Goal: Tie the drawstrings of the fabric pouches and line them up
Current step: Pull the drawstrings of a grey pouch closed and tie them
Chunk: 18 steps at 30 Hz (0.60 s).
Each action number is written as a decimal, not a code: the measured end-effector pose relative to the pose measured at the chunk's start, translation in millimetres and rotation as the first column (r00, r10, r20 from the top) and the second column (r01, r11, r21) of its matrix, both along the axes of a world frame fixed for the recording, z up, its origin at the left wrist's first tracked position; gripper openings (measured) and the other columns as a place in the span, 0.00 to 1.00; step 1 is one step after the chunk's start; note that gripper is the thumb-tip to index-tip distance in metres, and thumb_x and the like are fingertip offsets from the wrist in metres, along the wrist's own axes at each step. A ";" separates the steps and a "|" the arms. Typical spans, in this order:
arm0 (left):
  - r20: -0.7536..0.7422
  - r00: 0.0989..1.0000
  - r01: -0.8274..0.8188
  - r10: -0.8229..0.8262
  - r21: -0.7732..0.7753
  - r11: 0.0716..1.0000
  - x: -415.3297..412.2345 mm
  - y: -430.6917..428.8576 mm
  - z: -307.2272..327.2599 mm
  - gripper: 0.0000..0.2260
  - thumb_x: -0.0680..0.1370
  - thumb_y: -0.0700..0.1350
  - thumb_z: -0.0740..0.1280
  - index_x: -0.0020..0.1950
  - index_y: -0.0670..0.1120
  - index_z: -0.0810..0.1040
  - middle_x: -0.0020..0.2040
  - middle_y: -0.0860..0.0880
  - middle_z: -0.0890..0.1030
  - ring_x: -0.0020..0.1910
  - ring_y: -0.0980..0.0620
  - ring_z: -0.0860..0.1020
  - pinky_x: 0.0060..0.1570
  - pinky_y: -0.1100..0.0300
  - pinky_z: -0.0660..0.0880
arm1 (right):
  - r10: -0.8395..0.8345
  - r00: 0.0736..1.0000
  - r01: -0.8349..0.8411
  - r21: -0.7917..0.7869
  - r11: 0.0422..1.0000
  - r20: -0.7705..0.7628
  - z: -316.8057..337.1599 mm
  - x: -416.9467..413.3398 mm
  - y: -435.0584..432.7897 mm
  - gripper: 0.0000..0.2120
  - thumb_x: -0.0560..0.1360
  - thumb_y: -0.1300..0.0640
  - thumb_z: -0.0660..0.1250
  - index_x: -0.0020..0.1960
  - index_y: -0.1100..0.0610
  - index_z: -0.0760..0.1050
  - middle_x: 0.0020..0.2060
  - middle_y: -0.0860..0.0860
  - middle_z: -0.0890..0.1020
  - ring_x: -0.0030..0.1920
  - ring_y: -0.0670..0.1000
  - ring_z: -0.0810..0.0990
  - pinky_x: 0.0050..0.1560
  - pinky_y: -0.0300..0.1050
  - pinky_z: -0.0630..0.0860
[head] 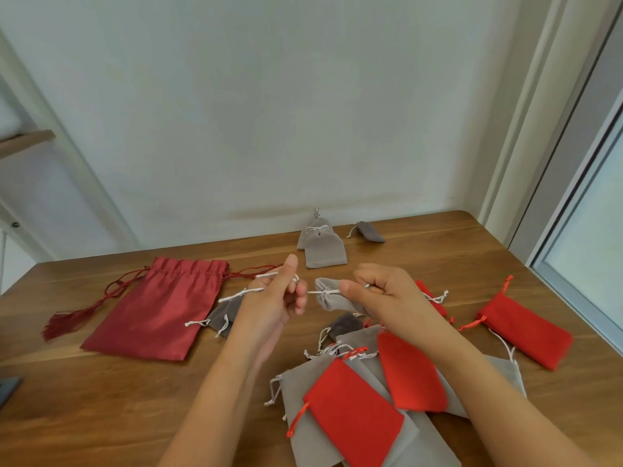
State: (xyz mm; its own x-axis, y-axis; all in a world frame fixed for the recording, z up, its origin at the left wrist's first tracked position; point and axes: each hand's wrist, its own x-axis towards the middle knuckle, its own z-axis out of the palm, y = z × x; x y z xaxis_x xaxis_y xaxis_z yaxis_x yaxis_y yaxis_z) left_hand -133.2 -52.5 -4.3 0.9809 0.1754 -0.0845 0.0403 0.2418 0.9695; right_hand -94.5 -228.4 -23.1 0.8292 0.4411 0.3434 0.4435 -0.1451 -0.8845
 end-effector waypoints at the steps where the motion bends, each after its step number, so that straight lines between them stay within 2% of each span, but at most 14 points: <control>1: -0.004 0.999 0.033 -0.033 -0.008 0.999 -0.5 3.2 0.4 0.13 0.74 0.51 0.65 0.35 0.44 0.72 0.29 0.50 0.75 0.26 0.57 0.72 0.26 0.67 0.70 | 0.028 0.999 -0.028 0.000 1.000 -0.017 -0.9 -0.3 1.2 0.22 0.78 0.58 0.66 0.29 0.51 0.61 0.26 0.44 0.64 0.30 0.44 0.63 0.33 0.41 0.62; 3: -0.004 0.994 0.104 -0.105 -0.096 0.990 -0.2 6.9 0.4 0.09 0.71 0.46 0.67 0.46 0.41 0.78 0.36 0.48 0.81 0.32 0.57 0.78 0.32 0.68 0.76 | 0.078 0.996 -0.078 0.003 0.997 -0.044 -1.8 -1.8 3.1 0.19 0.78 0.53 0.64 0.32 0.57 0.63 0.28 0.46 0.65 0.31 0.44 0.64 0.33 0.42 0.62; 5: -0.014 0.989 0.138 -0.146 -0.232 0.963 1.1 8.4 0.7 0.17 0.69 0.37 0.67 0.57 0.40 0.77 0.43 0.45 0.84 0.37 0.55 0.82 0.37 0.67 0.79 | 0.102 0.994 -0.102 -0.008 0.995 -0.040 -0.8 -1.8 3.4 0.15 0.79 0.53 0.61 0.35 0.57 0.67 0.29 0.45 0.68 0.32 0.43 0.66 0.34 0.39 0.64; 6: -0.027 0.989 0.135 -0.149 -0.282 0.950 1.5 8.5 0.5 0.19 0.68 0.34 0.67 0.59 0.39 0.76 0.44 0.44 0.85 0.37 0.55 0.83 0.37 0.67 0.79 | 0.103 0.994 -0.104 -0.014 0.994 -0.041 0.0 -1.4 2.8 0.14 0.79 0.54 0.61 0.35 0.55 0.69 0.30 0.43 0.70 0.32 0.41 0.67 0.35 0.36 0.65; 8: -0.066 0.989 0.103 -0.132 -0.329 0.939 2.0 9.3 -0.1 0.17 0.68 0.34 0.67 0.57 0.37 0.78 0.44 0.44 0.85 0.38 0.55 0.83 0.36 0.67 0.79 | 0.106 0.993 -0.107 -0.024 0.994 -0.043 1.4 -0.3 0.2 0.13 0.80 0.57 0.60 0.37 0.52 0.71 0.30 0.41 0.71 0.32 0.39 0.67 0.35 0.34 0.64; 10: -0.098 0.989 0.072 -0.110 -0.329 0.942 3.2 10.4 0.0 0.12 0.69 0.36 0.67 0.52 0.37 0.80 0.42 0.45 0.85 0.36 0.56 0.83 0.35 0.68 0.79 | 0.101 0.995 -0.102 -0.046 0.994 -0.014 1.7 0.8 -1.4 0.12 0.80 0.55 0.61 0.39 0.49 0.75 0.30 0.42 0.72 0.33 0.40 0.68 0.36 0.36 0.65; 13: -0.093 0.993 0.053 -0.076 -0.228 0.972 2.5 10.6 -0.3 0.06 0.74 0.36 0.65 0.48 0.39 0.81 0.36 0.47 0.84 0.31 0.57 0.81 0.32 0.68 0.78 | 0.081 0.995 -0.075 -0.097 0.992 0.057 -0.1 1.1 -0.4 0.09 0.78 0.49 0.61 0.44 0.47 0.79 0.36 0.44 0.79 0.38 0.46 0.75 0.41 0.41 0.71; 15: -0.077 0.996 0.044 -0.047 -0.045 0.998 0.6 8.8 -1.7 0.05 0.77 0.38 0.65 0.48 0.41 0.81 0.34 0.49 0.82 0.29 0.58 0.78 0.29 0.67 0.76 | 0.063 0.986 -0.041 -0.141 0.989 0.153 -0.7 0.4 0.8 0.08 0.78 0.50 0.62 0.45 0.47 0.79 0.38 0.44 0.80 0.41 0.44 0.77 0.42 0.40 0.72; 18: -0.018 0.999 0.043 -0.040 0.235 0.971 -1.1 3.8 -5.6 0.06 0.78 0.39 0.66 0.47 0.41 0.82 0.31 0.50 0.79 0.25 0.58 0.72 0.26 0.67 0.71 | 0.086 0.967 -0.039 -0.195 0.980 0.240 -1.0 -0.8 2.0 0.09 0.79 0.50 0.61 0.45 0.49 0.78 0.39 0.44 0.77 0.43 0.46 0.76 0.43 0.39 0.71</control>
